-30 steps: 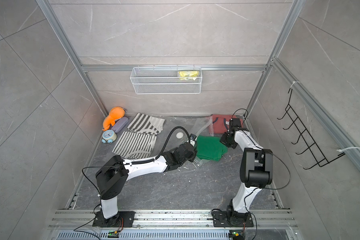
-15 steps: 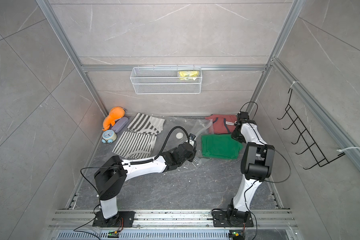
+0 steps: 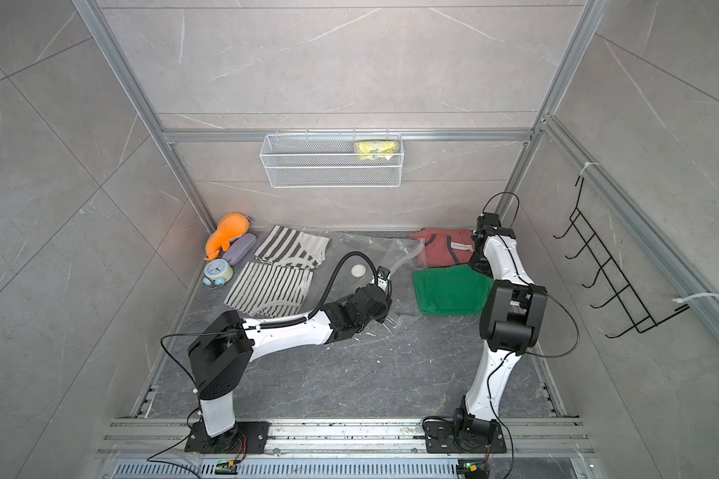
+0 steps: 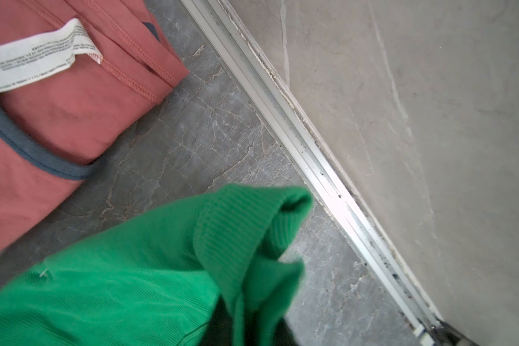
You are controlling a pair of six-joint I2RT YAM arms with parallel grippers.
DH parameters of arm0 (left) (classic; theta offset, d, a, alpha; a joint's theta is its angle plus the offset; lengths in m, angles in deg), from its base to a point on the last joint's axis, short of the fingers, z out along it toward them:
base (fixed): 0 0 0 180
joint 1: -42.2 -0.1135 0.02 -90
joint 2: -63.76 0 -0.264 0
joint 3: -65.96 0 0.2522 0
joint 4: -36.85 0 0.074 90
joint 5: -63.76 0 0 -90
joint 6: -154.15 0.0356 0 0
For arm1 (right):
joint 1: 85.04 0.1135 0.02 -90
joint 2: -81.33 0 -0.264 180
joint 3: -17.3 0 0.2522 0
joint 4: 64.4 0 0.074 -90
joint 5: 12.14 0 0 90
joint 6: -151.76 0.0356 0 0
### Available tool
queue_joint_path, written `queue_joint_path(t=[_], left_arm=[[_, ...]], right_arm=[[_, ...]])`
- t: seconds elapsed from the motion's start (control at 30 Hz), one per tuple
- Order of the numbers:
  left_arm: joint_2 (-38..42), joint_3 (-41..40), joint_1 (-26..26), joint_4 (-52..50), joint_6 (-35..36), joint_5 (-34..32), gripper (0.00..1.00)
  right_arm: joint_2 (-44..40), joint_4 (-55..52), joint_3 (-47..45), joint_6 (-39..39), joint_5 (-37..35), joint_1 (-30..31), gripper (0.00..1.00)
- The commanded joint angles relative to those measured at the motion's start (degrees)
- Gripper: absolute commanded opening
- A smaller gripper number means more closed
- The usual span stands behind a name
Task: Take the tank top out of the vacuum bag
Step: Take out the tank top from the vacuum bag, then adjust the vacuum bag at the center of the board, then adjust the tank top at the center of the board.
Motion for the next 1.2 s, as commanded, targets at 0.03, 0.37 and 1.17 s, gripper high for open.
queue_joint_path(t=[0.03, 0.37, 1.17], left_arm=[[2.06, 1.03, 0.07, 0.12, 0.82, -1.85, 0.00], [0.75, 2.12, 0.08, 0.05, 0.64, -2.11, 0.00], [1.74, 3.56, 0.04, -0.66, 0.72, -7.21, 0.00]], right_arm=[[-0.11, -4.10, 3.12, 1.37, 0.39, -0.19, 0.41], [-12.42, 13.82, -19.46, 6.00, 35.20, 1.34, 0.46], [-3.21, 30.34, -31.31, 13.82, 35.84, 2.16, 0.41]])
